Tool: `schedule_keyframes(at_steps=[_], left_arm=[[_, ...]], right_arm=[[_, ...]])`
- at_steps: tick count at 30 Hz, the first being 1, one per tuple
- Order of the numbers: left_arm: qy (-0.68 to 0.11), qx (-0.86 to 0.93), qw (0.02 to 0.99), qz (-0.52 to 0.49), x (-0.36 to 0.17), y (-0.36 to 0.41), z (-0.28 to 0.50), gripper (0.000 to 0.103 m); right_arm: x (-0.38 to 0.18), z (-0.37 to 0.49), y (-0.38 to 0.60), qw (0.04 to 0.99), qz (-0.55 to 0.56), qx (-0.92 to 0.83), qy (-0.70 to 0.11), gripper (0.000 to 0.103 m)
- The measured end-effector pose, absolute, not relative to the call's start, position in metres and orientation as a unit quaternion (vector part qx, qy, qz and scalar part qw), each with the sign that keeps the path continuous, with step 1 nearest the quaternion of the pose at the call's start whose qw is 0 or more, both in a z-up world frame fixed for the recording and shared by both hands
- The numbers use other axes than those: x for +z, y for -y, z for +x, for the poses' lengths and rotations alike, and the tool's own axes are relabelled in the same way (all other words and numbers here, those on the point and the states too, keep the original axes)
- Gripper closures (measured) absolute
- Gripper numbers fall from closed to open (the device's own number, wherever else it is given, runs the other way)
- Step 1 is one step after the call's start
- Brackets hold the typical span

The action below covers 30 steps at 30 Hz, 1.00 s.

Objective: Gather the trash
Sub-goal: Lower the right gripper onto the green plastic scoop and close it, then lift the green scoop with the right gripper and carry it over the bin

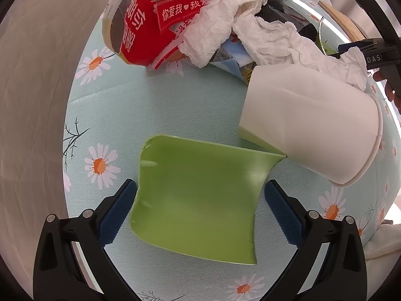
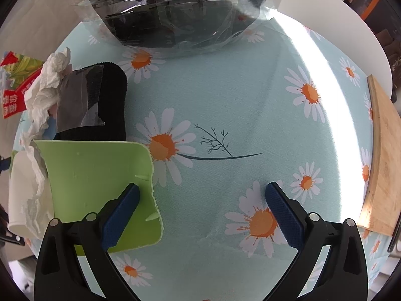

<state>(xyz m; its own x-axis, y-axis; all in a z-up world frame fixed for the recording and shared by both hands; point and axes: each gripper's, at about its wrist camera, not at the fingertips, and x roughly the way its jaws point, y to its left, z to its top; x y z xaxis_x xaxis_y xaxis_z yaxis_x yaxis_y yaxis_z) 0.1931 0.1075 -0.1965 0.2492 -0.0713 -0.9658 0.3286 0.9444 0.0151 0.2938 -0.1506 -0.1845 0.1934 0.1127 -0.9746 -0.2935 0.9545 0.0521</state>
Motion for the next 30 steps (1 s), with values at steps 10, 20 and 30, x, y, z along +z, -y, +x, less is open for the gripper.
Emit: schedule_keyframes(at_steps=[10,20,30], left_arm=[[-0.595,-0.117,0.789,0.099,-0.195,-0.103,0.188,0.009],[-0.589,-0.110,0.797,0.080,-0.190,-0.098,0.166,0.015],[-0.597,-0.105,0.793,0.061,-0.187,-0.105,0.135,0.016]], right_arm=[[-0.182,0.294,0.148,0.775,-0.073,0.127,-0.615,0.026],[-0.164,0.263,0.154,0.779,-0.042,0.150,-0.607,0.094],[-0.131,0.228,0.186,0.801,-0.050,0.126,-0.583,0.094]])
